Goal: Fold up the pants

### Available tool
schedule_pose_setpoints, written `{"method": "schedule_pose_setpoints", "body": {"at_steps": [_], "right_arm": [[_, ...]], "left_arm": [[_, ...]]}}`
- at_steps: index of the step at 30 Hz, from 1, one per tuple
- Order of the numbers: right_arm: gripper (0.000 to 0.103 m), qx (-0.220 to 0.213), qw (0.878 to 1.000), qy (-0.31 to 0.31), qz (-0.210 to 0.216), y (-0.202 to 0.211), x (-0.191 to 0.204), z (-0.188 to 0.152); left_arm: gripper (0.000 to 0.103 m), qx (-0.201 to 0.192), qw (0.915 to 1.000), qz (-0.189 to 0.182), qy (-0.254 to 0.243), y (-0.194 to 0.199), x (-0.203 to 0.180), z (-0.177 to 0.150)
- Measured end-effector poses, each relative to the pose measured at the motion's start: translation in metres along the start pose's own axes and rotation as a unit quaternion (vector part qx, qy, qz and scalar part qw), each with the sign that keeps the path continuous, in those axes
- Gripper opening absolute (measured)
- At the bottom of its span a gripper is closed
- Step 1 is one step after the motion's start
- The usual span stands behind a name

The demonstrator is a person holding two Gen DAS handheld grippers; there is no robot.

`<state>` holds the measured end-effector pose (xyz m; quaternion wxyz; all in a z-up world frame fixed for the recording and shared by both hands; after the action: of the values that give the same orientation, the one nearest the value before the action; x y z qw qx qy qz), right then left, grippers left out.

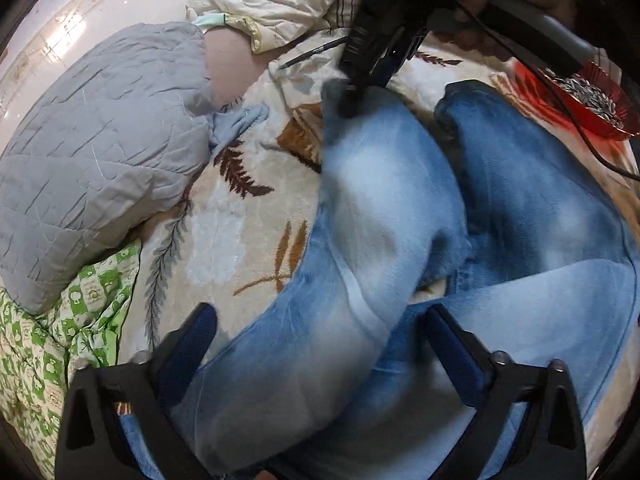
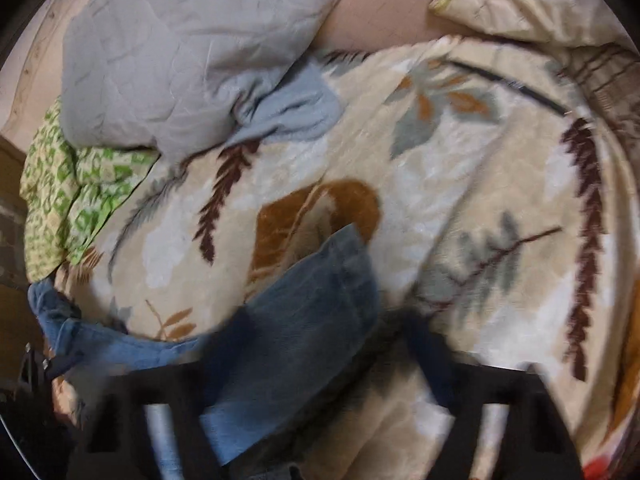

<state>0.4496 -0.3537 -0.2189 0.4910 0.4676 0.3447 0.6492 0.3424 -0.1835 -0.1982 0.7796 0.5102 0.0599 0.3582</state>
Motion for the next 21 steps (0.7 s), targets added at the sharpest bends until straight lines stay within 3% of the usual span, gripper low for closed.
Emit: {"method": "schedule_pose_setpoints", "body": {"at_steps": [1, 2, 3, 9, 13, 15, 17, 21], "right_arm": [[0.028, 0.000, 1.000, 0.022, -0.010, 0.000, 0.004, -0.002], [0.019, -0.002, 0.999, 0.034, -0.013, 0.001, 0.006, -0.003], [0.010, -0.005, 0.999, 0.044, -0.012, 0.004, 0.009, -0.004], [0.007, -0.084, 0.994, 0.070, -0.018, 0.069, 0.018, 0.015], [0.007, -0.168, 0.983, 0.070, -0.035, 0.132, 0.023, 0.047], [0.007, -0.199, 0.976, 0.067, -0.054, 0.154, 0.024, 0.061], [0.007, -0.201, 0.975, 0.052, -0.076, 0.158, 0.020, 0.074], [0.007, -0.131, 0.985, 0.013, -0.111, 0.101, -0.005, 0.084]], "left_arm": [[0.029, 0.006, 1.0000, -0.004, 0.005, -0.003, 0.002, -0.001], [0.009, 0.019, 0.9996, -0.015, 0.017, -0.006, 0.004, -0.002], [0.005, 0.017, 0.9995, -0.014, 0.021, -0.006, 0.005, -0.002], [0.004, -0.027, 0.9993, -0.003, 0.024, 0.021, 0.016, 0.024], [0.004, -0.070, 0.9957, 0.014, 0.060, 0.039, 0.049, 0.064], [0.004, -0.071, 0.9952, 0.019, 0.066, 0.034, 0.060, 0.078], [0.004, -0.057, 0.9952, 0.029, 0.074, 0.018, 0.069, 0.087], [0.004, -0.008, 0.9955, 0.017, 0.092, -0.028, 0.064, 0.079]]}}
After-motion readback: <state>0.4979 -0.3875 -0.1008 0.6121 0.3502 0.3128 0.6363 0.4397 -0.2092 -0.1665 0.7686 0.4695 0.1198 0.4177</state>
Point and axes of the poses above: each gripper's, at about its wrist camera, not at the fingertips, and y roughly against the way its jaws point, x to its left, z to its top, the point moved 10 cm from there along -y, roughly the way its jaws point, and after that the axes turned 8 degrees about y, right-handed, at the moved point
